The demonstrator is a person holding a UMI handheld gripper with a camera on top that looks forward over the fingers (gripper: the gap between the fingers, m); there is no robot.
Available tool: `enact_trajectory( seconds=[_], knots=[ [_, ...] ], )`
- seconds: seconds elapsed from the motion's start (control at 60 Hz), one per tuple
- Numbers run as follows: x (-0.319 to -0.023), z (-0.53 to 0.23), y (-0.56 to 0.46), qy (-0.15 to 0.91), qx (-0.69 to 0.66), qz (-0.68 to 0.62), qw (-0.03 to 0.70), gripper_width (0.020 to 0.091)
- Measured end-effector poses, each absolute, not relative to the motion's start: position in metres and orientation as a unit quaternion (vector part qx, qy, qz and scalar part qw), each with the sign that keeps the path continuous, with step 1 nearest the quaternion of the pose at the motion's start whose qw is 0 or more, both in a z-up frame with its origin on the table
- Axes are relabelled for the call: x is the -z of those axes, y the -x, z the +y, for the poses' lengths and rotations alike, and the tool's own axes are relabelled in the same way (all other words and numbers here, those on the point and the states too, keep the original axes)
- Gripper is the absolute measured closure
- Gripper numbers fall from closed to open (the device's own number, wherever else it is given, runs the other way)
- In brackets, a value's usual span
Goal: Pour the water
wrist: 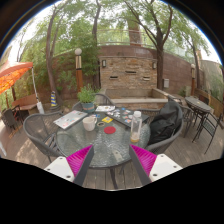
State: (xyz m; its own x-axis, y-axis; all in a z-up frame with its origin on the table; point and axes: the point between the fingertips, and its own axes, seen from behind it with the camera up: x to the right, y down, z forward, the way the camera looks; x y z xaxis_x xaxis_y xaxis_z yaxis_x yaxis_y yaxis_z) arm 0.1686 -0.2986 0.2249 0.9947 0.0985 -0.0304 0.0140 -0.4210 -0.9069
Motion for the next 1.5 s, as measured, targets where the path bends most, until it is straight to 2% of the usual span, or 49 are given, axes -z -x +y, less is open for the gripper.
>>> enact_trajectory(
  seconds=[0.133, 0.333, 0.483, 0.6, 0.65, 0.683, 0.717, 0.733, 0.883, 0.917, 1.0, 1.067, 1.233, 1.35, 1.5],
  knots=[
    [-0.187, -0.211, -0.224, 0.821, -0.015, -0.028, 0.57, 0.0293],
    [-0.111, -0.066, -0.279, 0.807, -0.002, -0.003, 0.59, 0.0291],
    [-0.078, 0.005, -0.299, 0.8, -0.004, 0.004, 0.6, 0.0289],
    [-0.08, 0.037, -0.291, 0.78, -0.015, -0.015, 0.625, 0.0292],
    [-0.085, 0.049, -0.288, 0.767, -0.011, -0.029, 0.64, 0.032],
    [-0.089, 0.05, -0.288, 0.762, -0.007, -0.039, 0.647, 0.0398],
    [-0.088, 0.053, -0.288, 0.76, -0.002, -0.046, 0.648, 0.0561],
    [-0.084, 0.055, -0.289, 0.763, 0.0, -0.048, 0.645, 0.0611],
    [-0.085, 0.056, -0.285, 0.76, 0.001, -0.017, 0.65, 0.064],
    [-0.084, 0.056, -0.286, 0.761, 0.006, -0.018, 0.648, 0.0664],
    [-0.08, 0.059, -0.283, 0.776, 0.019, -0.022, 0.631, 0.0708],
    [-0.075, 0.055, -0.284, 0.793, 0.032, -0.046, 0.606, 0.0712],
    [-0.111, 0.085, -0.228, 0.786, 0.15, -0.177, 0.574, 0.0723],
    [-0.138, 0.109, -0.179, 0.737, 0.263, -0.292, 0.55, 0.0722],
    [-0.151, 0.131, -0.127, 0.643, 0.411, -0.458, 0.456, 0.0723]
  ],
)
